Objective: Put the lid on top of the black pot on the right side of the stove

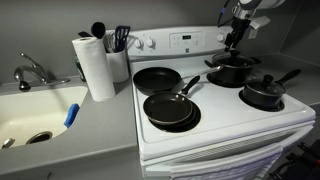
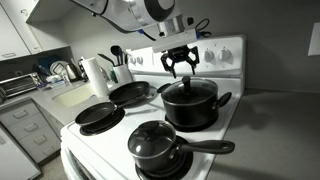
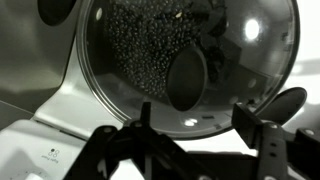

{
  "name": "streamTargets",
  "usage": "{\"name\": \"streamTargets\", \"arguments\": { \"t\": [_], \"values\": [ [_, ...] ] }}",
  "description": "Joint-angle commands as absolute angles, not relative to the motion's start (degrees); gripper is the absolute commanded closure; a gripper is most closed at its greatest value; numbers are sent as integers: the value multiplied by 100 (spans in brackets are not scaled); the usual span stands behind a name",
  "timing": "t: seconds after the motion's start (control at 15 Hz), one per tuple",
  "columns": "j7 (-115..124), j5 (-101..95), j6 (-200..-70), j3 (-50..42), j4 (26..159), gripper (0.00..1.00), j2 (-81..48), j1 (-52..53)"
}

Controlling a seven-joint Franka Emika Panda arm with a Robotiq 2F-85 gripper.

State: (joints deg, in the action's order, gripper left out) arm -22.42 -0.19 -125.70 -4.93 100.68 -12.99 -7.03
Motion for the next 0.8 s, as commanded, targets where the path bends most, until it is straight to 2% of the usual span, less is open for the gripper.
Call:
{"name": "streamTargets", "arguments": {
  "t": [0.0,0.4,0.73],
  "values": [
    [-1950,-296,-12178,-440,9981,0,-942,-606],
    [-1741,-705,-10856,-418,9554,0,-525,-405],
    [-1796,-603,-10482,-379,9422,0,-300,-304]
  ]
}}
